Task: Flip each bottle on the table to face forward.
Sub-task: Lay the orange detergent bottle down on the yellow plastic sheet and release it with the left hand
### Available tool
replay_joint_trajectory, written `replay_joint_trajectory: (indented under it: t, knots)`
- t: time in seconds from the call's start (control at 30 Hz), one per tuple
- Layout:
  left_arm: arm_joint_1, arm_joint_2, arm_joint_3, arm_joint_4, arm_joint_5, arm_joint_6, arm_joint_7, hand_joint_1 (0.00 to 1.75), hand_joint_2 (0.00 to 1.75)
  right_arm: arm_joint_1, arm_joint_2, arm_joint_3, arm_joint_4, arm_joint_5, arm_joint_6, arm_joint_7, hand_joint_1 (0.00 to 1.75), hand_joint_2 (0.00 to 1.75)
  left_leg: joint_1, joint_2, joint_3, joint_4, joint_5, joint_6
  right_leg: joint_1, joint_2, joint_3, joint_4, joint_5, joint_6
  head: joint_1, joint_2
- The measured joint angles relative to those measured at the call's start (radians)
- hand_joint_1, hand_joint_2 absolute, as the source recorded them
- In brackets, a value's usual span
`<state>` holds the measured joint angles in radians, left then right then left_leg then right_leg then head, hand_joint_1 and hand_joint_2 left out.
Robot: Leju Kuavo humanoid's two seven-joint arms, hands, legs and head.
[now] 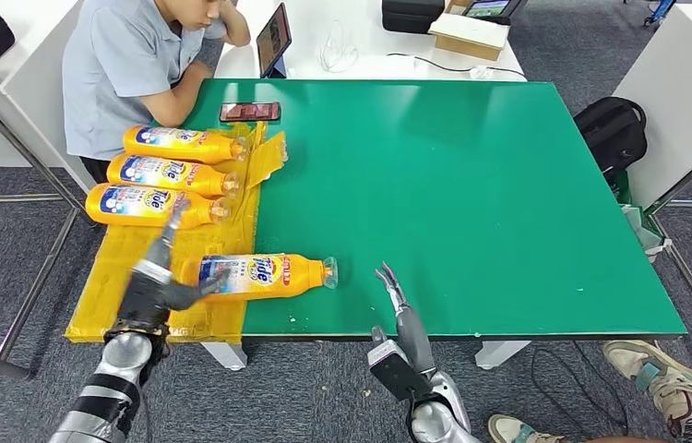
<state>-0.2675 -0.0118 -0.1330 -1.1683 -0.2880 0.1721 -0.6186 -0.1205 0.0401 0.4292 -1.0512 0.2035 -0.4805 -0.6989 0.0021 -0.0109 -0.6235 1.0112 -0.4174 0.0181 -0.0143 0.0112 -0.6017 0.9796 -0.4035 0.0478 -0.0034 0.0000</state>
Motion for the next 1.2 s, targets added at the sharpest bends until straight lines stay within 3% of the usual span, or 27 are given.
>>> replay_joint_trajectory:
  t: [0.13,0.33,0.47,0.6,0.73,0.8,0.87,0.93,1.0,1.2]
  knots:
    - [0.037,-0.053,0.046,-0.144,0.050,0.041,-0.010,0.00,1.75,0.005,0.005,0.000,-0.001,0.001,-0.019,0.000,0.00,0.00,0.000,0.000,0.000,0.000,0.000,0.000,0.000,0.000,0.000,0.000,0.000,0.000,0.000,0.000]
    - [0.088,-0.096,0.093,-0.294,0.097,0.168,-0.066,0.00,1.75,0.010,0.012,0.000,-0.008,0.003,-0.033,0.000,0.00,0.00,0.001,0.001,0.000,0.000,0.000,0.000,0.001,0.000,-0.001,0.000,0.000,0.000,0.000,0.000]
    - [0.121,-0.117,0.110,-0.369,0.169,0.205,-0.073,0.00,1.75,0.032,0.014,-0.003,-0.076,-0.032,-0.117,0.000,0.00,0.00,0.001,0.000,-0.001,0.000,0.000,0.000,0.000,0.000,-0.001,0.000,0.000,0.000,0.000,0.000]
    - [0.166,-0.155,0.101,-0.431,0.202,0.228,-0.026,0.00,1.75,0.074,0.055,-0.065,-0.251,0.021,-0.208,-0.001,0.00,1.75,0.000,0.000,-0.002,0.000,0.000,0.000,0.000,0.000,-0.002,0.000,0.000,0.000,0.000,0.000]
    - [0.207,-0.198,0.058,-0.442,0.214,0.256,0.014,0.00,0.00,0.112,0.127,-0.160,-0.415,0.098,-0.215,-0.001,0.00,1.75,0.000,0.000,-0.002,0.000,-0.001,0.000,0.000,0.000,-0.002,0.000,-0.001,0.000,0.000,0.000]
    - [0.226,-0.219,0.024,-0.437,0.242,0.257,0.032,0.00,0.00,0.128,0.155,-0.193,-0.478,0.126,-0.216,-0.001,0.00,1.75,0.000,0.000,-0.002,0.000,-0.001,0.000,0.000,0.000,-0.002,0.000,-0.001,0.000,0.000,0.000]
    - [0.235,-0.235,-0.008,-0.425,0.264,0.264,0.049,0.00,0.87,0.143,0.176,-0.215,-0.524,0.144,-0.216,-0.001,0.00,1.75,0.000,0.000,-0.002,0.000,-0.001,0.000,0.000,0.000,-0.002,0.000,-0.001,0.000,0.000,0.000]
    - [0.239,-0.243,-0.036,-0.407,0.289,0.277,0.064,0.00,1.75,0.158,0.194,-0.236,-0.557,0.164,-0.216,-0.001,0.00,0.87,0.000,0.000,-0.002,0.000,-0.001,0.000,0.000,0.000,-0.002,0.000,-0.001,0.000,0.000,0.000]
    - [0.242,-0.245,-0.063,-0.387,0.318,0.286,0.072,0.00,1.75,0.168,0.212,-0.259,-0.577,0.177,-0.216,-0.001,0.00,0.00,0.000,0.000,-0.002,0.000,-0.001,0.000,0.000,0.000,-0.002,0.000,0.000,0.000,0.000,0.000]
    - [0.278,-0.244,-0.108,-0.382,0.364,0.262,0.100,0.00,1.75,0.186,0.263,-0.335,-0.570,0.112,-0.216,-0.001,0.00,0.00,0.000,0.001,-0.003,0.000,-0.001,0.000,0.000,0.000,-0.002,0.000,-0.001,0.000,0.000,0.000]
